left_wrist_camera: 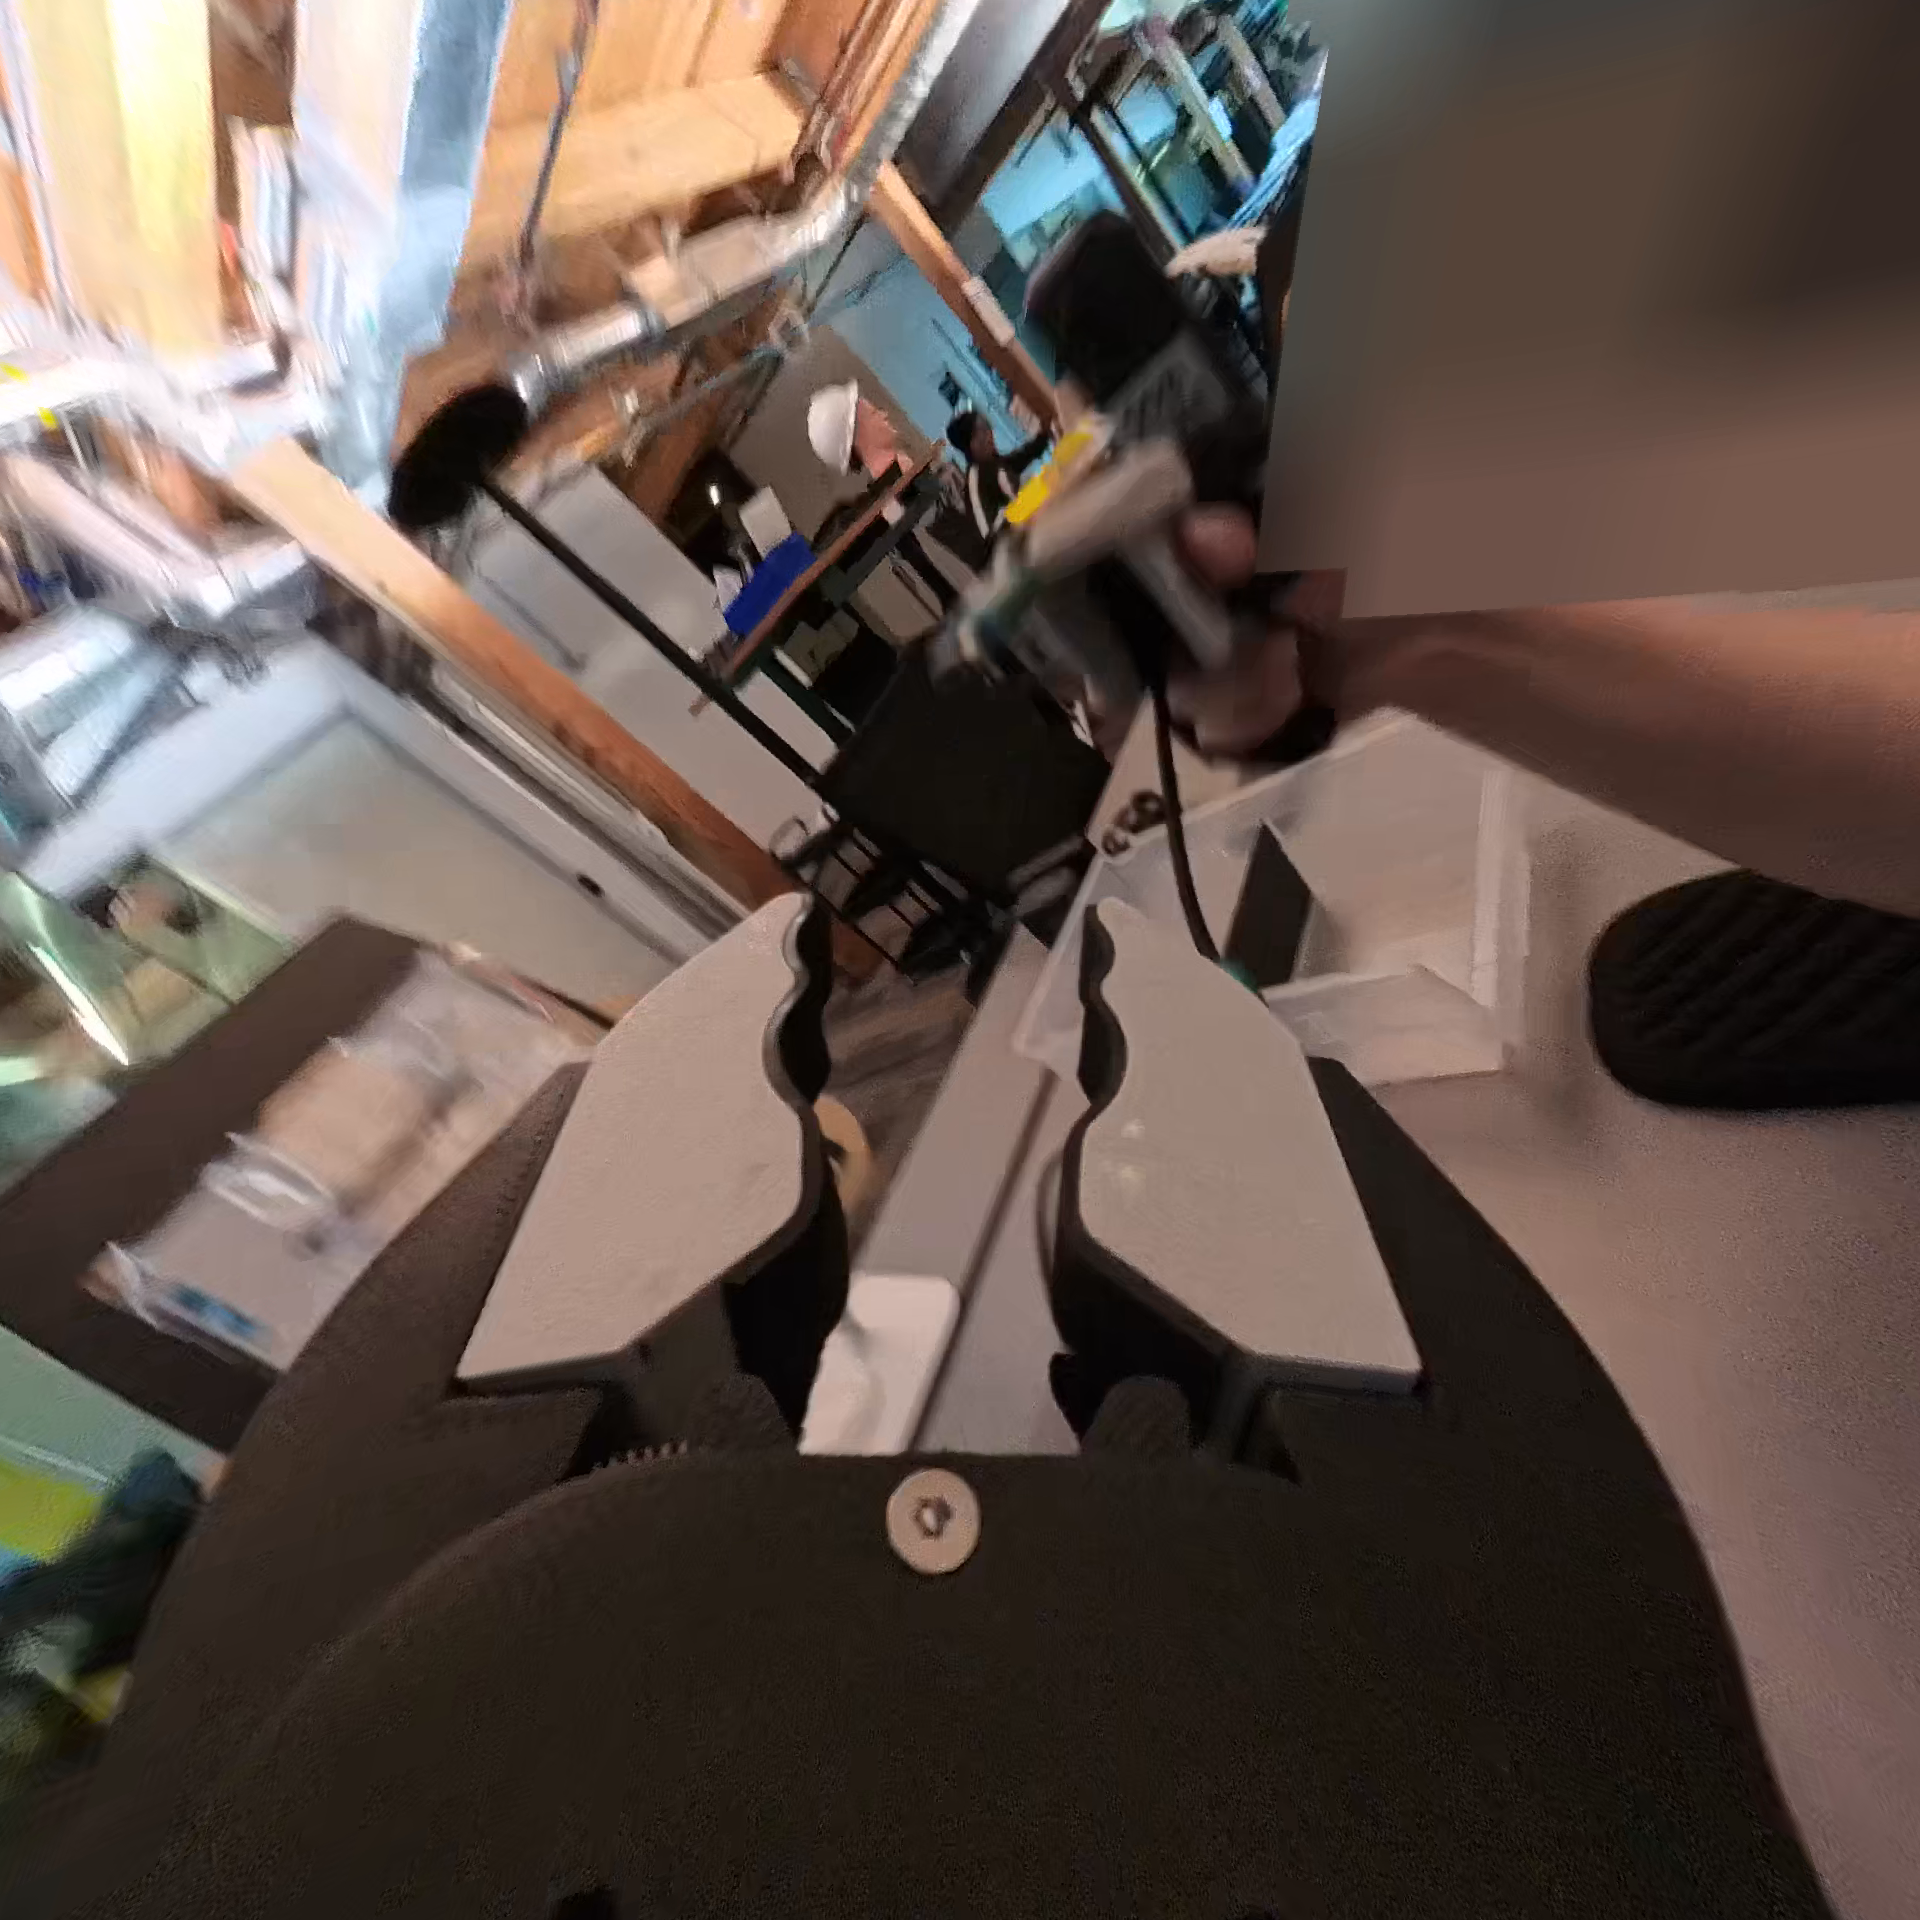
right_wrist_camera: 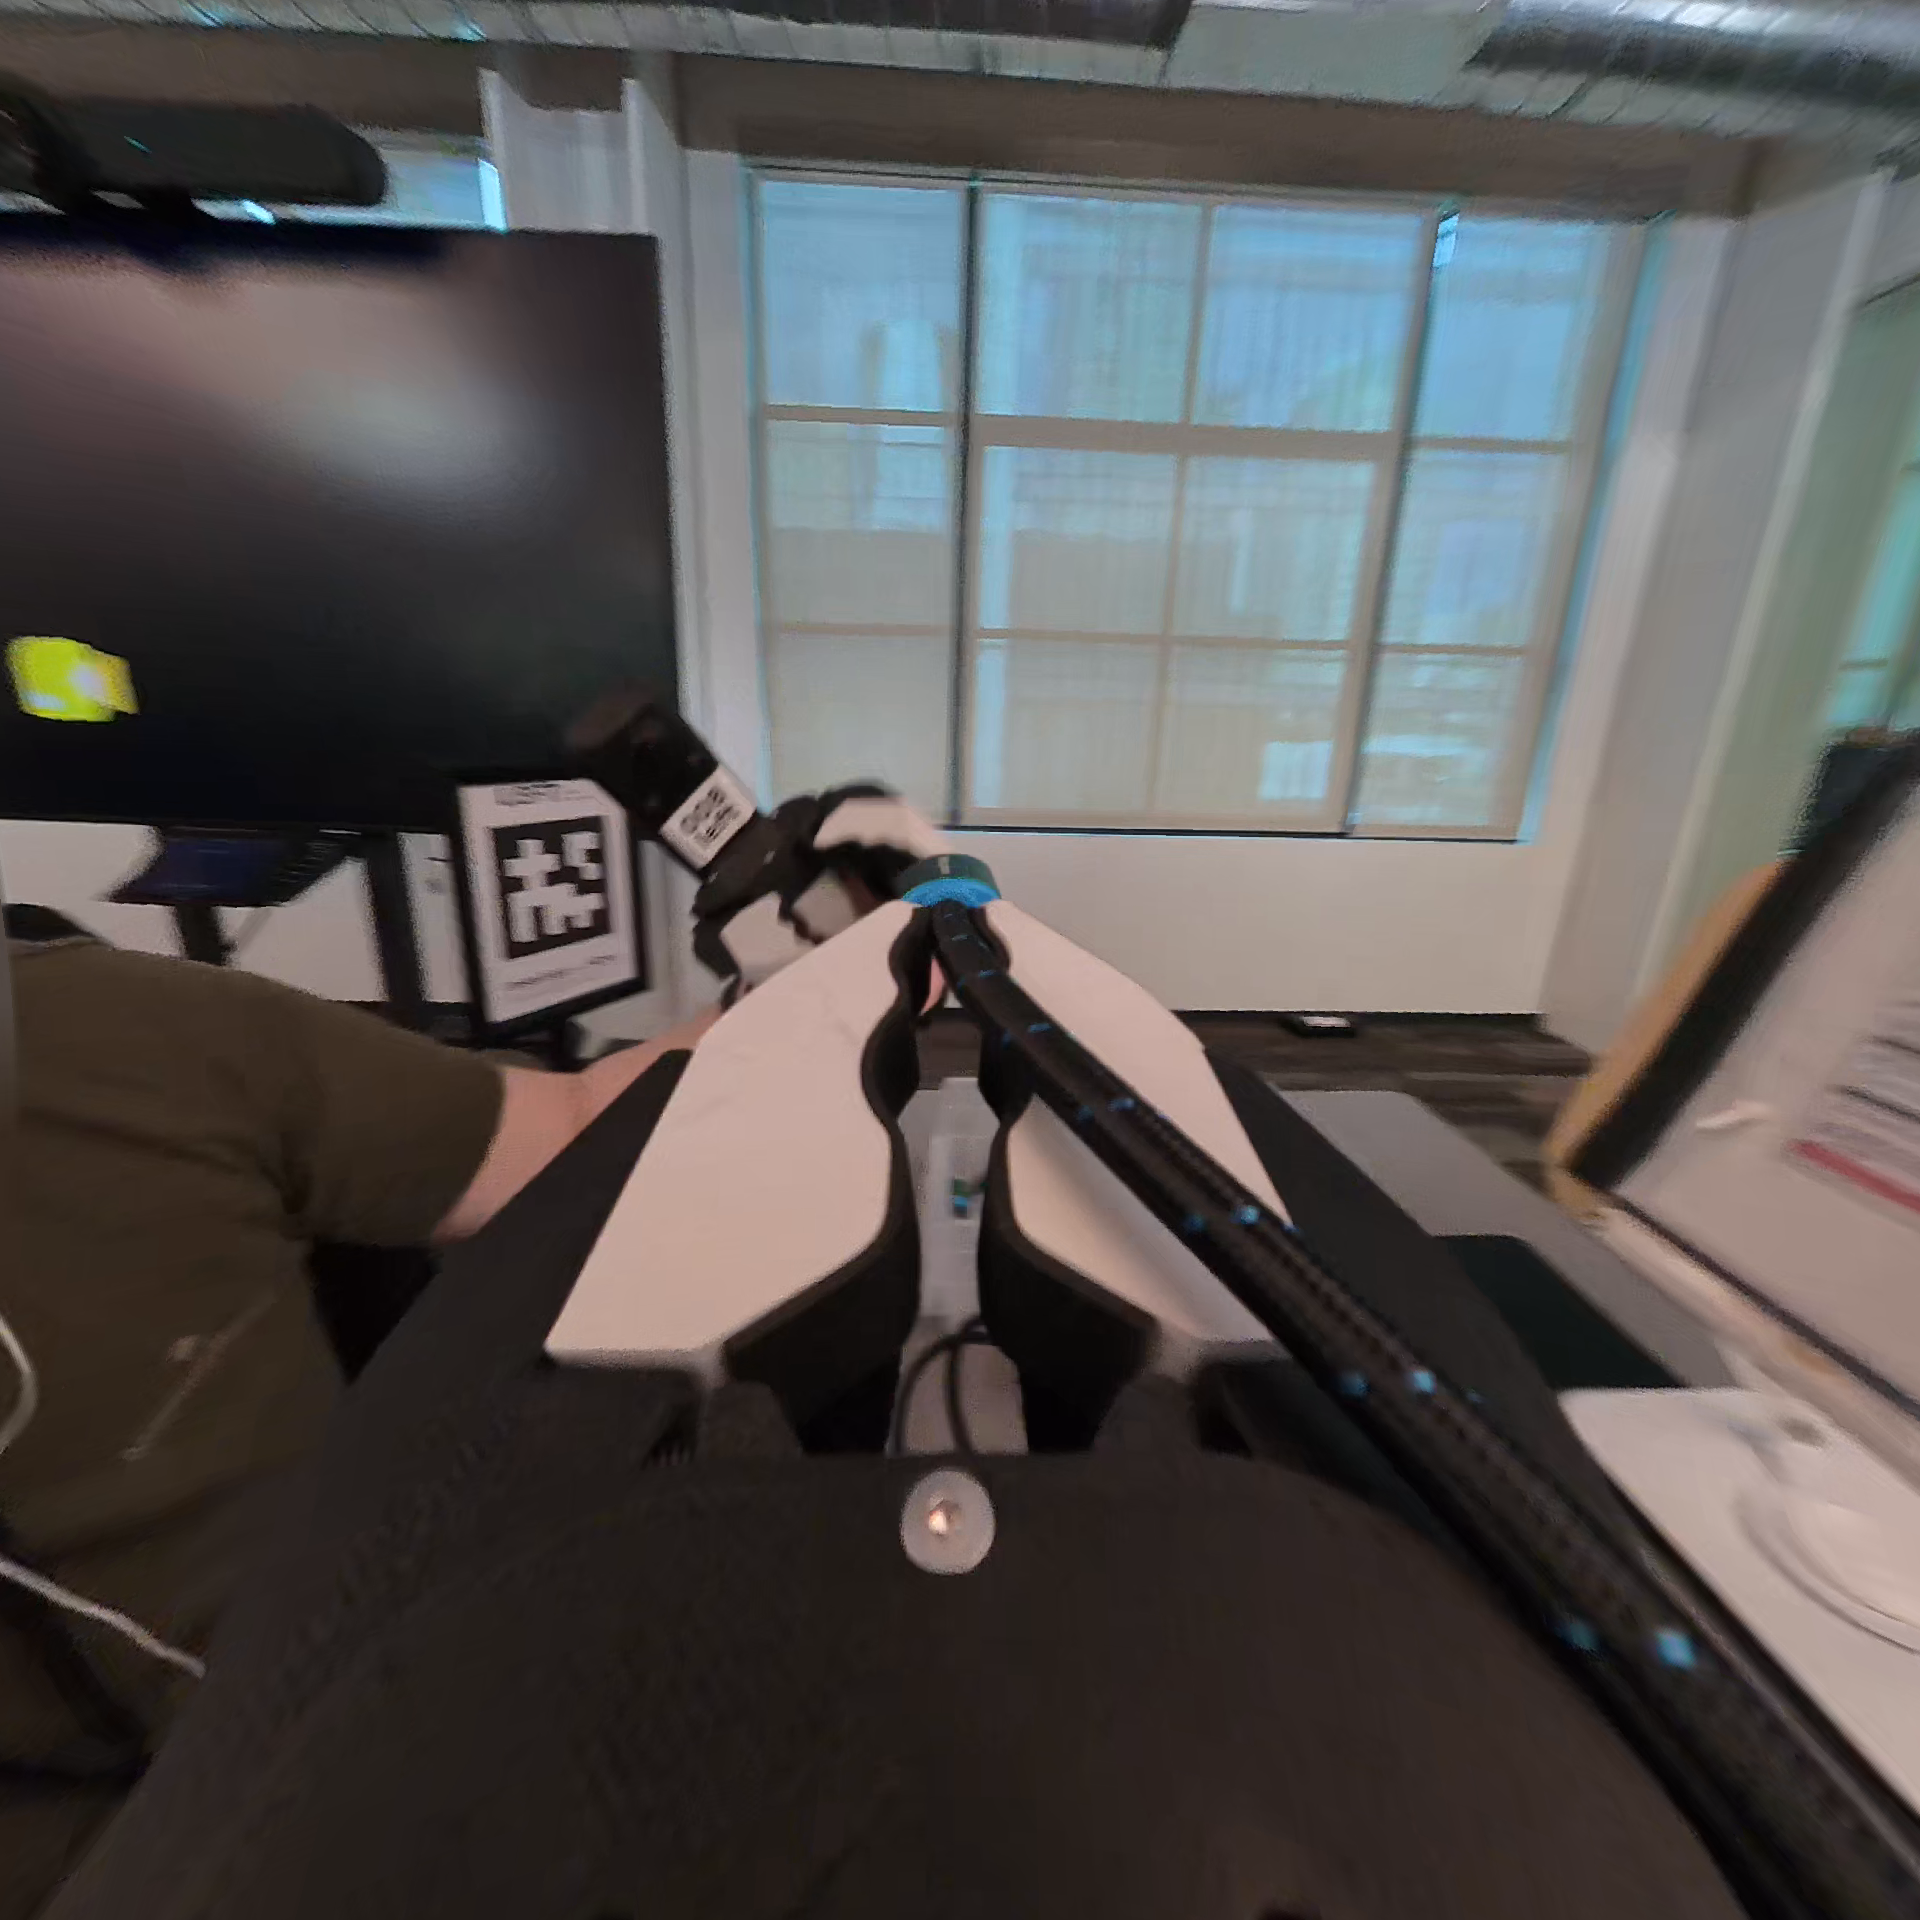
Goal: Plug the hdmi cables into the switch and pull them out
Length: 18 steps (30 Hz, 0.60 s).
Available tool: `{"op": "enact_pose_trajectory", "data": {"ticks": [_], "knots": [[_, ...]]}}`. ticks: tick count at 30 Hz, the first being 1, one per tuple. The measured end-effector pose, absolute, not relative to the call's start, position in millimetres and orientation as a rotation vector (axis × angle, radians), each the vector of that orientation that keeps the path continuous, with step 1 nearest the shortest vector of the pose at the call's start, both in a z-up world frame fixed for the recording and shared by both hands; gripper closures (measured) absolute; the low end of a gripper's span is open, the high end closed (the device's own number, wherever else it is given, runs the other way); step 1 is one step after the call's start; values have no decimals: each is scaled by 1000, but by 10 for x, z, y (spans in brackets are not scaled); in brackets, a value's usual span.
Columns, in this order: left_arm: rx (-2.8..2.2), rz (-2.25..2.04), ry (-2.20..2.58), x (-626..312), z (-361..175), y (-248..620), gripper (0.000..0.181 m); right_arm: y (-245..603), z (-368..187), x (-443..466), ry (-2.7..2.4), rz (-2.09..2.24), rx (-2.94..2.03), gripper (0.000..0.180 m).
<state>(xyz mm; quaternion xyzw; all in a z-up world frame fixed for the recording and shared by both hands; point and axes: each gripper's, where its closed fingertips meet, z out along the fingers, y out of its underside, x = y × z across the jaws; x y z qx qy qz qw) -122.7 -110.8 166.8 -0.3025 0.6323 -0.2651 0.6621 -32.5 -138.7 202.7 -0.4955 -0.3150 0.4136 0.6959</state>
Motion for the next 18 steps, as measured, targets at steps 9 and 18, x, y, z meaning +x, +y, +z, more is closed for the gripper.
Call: {"op": "enact_pose_trajectory", "data": {"ticks": [9, 18], "knots": [[-1187, -351, 1823, -719, -572, -544, 124, -1726, 2232, 148, -619, 671, -1062, 173], [-1654, -341, 2135, -383, -1458, -339, 124, -1897, 2271, 343, -595, 617, -1046, 173]]}}
